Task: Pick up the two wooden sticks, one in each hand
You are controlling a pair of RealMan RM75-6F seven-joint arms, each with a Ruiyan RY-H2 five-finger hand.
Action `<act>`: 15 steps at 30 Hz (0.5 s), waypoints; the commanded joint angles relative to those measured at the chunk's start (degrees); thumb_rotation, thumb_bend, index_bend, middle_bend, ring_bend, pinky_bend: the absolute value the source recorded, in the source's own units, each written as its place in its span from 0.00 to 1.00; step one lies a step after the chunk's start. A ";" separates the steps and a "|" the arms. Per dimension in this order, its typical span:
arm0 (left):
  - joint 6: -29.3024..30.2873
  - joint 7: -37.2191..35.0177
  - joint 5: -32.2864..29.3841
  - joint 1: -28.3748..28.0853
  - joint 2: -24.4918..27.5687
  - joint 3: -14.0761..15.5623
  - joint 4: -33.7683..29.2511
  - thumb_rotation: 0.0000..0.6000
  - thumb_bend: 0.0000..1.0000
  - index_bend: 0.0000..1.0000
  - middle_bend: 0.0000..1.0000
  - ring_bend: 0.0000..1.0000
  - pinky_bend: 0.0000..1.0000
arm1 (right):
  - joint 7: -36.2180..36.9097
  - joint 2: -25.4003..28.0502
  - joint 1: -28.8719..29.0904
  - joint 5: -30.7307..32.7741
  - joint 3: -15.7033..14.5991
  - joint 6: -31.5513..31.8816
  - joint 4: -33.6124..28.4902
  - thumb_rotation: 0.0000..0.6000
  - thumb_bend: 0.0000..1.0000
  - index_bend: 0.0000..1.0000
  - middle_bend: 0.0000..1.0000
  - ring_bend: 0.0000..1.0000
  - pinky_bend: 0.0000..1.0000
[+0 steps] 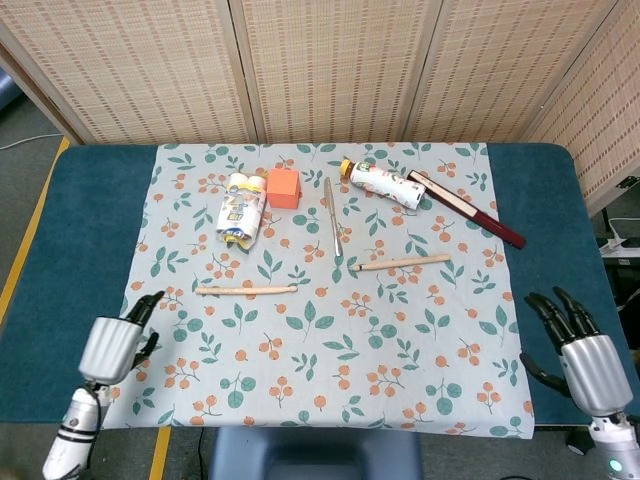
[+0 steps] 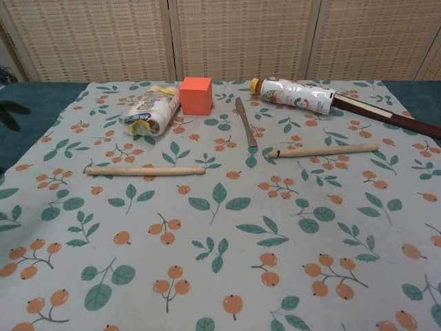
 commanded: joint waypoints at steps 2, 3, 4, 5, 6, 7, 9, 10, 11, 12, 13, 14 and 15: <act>-5.33 4.01 -1.64 -4.32 -3.79 -1.72 -1.65 1.00 0.37 0.11 0.27 0.93 1.00 | 1.15 0.02 -0.33 -0.29 0.23 1.14 0.31 1.00 0.15 0.12 0.13 0.00 0.16; -5.89 4.69 -2.13 -4.94 -4.67 -2.25 -1.38 1.00 0.37 0.11 0.26 0.93 1.00 | 1.33 0.09 -0.31 -0.36 0.19 1.17 0.35 1.00 0.15 0.12 0.13 0.00 0.16; -6.67 5.59 -3.02 -5.75 -5.94 -3.00 -0.77 1.00 0.37 0.10 0.26 0.93 1.00 | 1.52 0.19 -0.30 -0.38 0.14 1.12 0.36 1.00 0.15 0.12 0.13 0.00 0.16; -7.33 6.06 -3.74 -6.38 -6.92 -3.56 -0.25 1.00 0.37 0.10 0.26 0.93 1.00 | 1.61 0.26 -0.28 -0.32 0.12 1.03 0.32 1.00 0.15 0.12 0.13 0.00 0.16; -8.06 6.34 -4.44 -7.04 -7.85 -4.08 0.31 1.00 0.37 0.10 0.25 0.93 1.00 | 1.64 0.35 -0.27 -0.28 0.07 0.91 0.26 1.00 0.15 0.12 0.13 0.00 0.16; -9.10 6.73 -5.51 -7.94 -9.03 -4.81 1.11 1.00 0.37 0.09 0.24 0.93 1.00 | 1.70 0.46 -0.28 -0.24 0.00 0.79 0.15 1.00 0.15 0.12 0.13 0.00 0.16; -10.65 8.03 -7.02 -9.28 -10.47 -5.76 2.16 1.00 0.37 0.07 0.21 0.93 1.00 | 1.75 0.56 -0.28 -0.19 -0.03 0.72 0.00 1.00 0.15 0.12 0.13 0.00 0.16; -11.44 8.92 -7.96 -10.08 -11.39 -6.36 2.76 1.00 0.37 0.06 0.20 0.93 1.00 | 1.74 0.60 -0.27 -0.10 -0.01 0.65 -0.08 1.00 0.15 0.12 0.13 0.00 0.16; -12.02 9.55 -8.70 -10.61 -12.06 -6.72 3.14 1.00 0.37 0.06 0.19 0.93 1.00 | 1.75 0.63 -0.23 -0.04 0.01 0.56 -0.13 1.00 0.15 0.12 0.13 0.00 0.16; -12.68 10.05 -9.35 -11.16 -12.63 -6.98 3.43 1.00 0.37 0.05 0.18 0.93 1.00 | 1.77 0.68 -0.20 0.04 0.01 0.44 -0.20 1.00 0.15 0.12 0.13 0.00 0.16; -13.50 10.57 -10.06 -11.89 -13.32 -7.26 3.88 1.00 0.37 0.05 0.17 0.93 1.00 | 1.82 0.78 -0.16 0.14 0.00 0.27 -0.32 1.00 0.15 0.12 0.13 0.00 0.16; -14.04 10.99 -10.50 -12.44 -13.83 -7.42 4.44 1.00 0.37 0.05 0.16 0.93 1.00 | 1.83 0.86 -0.15 0.20 -0.04 0.15 -0.40 1.00 0.15 0.12 0.13 0.00 0.16; -14.63 11.46 -10.97 -13.00 -14.31 -7.61 5.18 1.00 0.37 0.05 0.16 0.93 1.00 | 1.82 0.93 -0.16 0.25 -0.09 0.05 -0.48 1.00 0.15 0.12 0.13 0.00 0.16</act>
